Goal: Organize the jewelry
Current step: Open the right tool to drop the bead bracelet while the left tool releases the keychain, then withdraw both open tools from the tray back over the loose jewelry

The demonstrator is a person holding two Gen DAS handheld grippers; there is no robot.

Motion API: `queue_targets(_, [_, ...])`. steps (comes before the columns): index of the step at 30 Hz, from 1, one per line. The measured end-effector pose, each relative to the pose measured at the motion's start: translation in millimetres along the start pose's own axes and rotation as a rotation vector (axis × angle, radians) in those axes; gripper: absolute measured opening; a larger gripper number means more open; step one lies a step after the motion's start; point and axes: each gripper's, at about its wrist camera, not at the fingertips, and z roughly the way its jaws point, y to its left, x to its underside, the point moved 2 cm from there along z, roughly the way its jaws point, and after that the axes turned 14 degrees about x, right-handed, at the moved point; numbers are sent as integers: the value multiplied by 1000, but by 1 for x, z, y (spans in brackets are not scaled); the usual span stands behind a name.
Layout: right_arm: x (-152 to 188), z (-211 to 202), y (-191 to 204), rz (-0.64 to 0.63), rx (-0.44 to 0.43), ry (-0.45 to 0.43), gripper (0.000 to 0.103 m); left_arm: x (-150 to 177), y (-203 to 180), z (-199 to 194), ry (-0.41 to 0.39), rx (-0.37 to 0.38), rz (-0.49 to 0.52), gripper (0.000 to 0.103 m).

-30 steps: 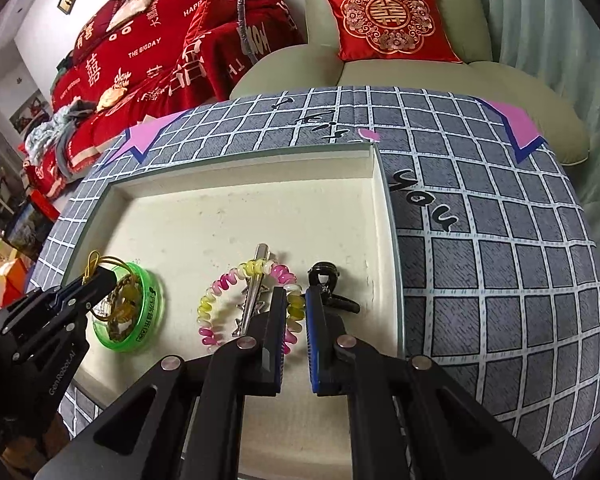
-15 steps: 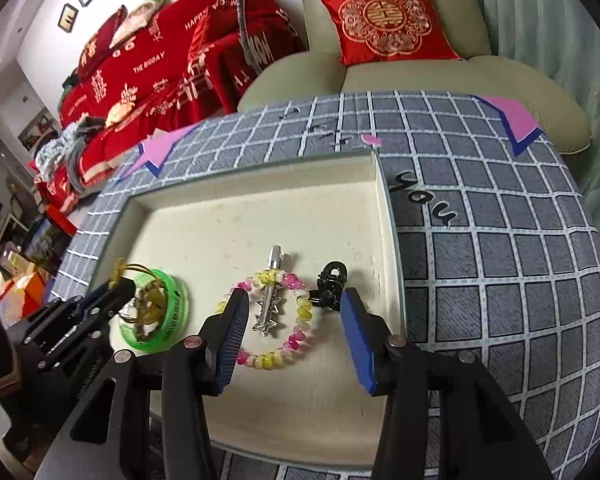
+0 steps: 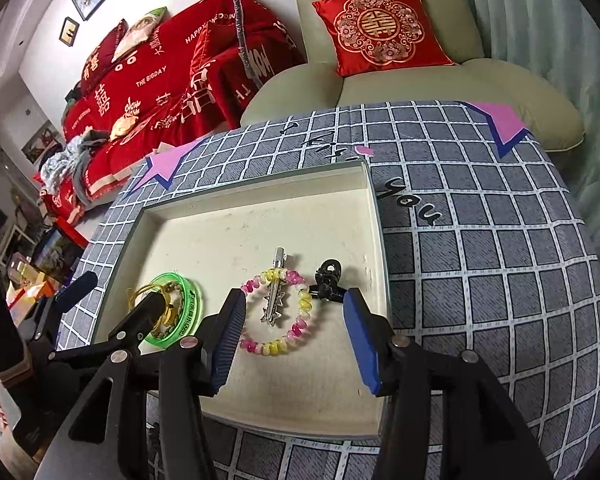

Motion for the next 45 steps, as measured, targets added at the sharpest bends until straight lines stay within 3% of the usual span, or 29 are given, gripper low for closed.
queue_targets(1, [0, -1, 0, 1, -5, 1, 58, 0, 0, -1, -3, -1, -1, 103])
queue_targets(3, [1, -4, 0, 3, -10, -9, 73, -1, 0, -3, -2, 4, -8, 103])
queue_targets(6, [3, -9, 0, 7, -28, -11, 82, 1, 0, -10, -9, -4, -6, 103])
queue_targets(22, [37, -64, -5, 19, -50, -105, 86, 46, 0, -72, 15, 53, -63, 103])
queue_targets(33, [79, -80, -3, -45, -71, 2, 86, 105, 4, -112, 50, 19, -94, 103])
queue_targets(45, [153, -83, 2, -160, -28, 72, 86, 152, -2, -114, 118, 47, -126, 103])
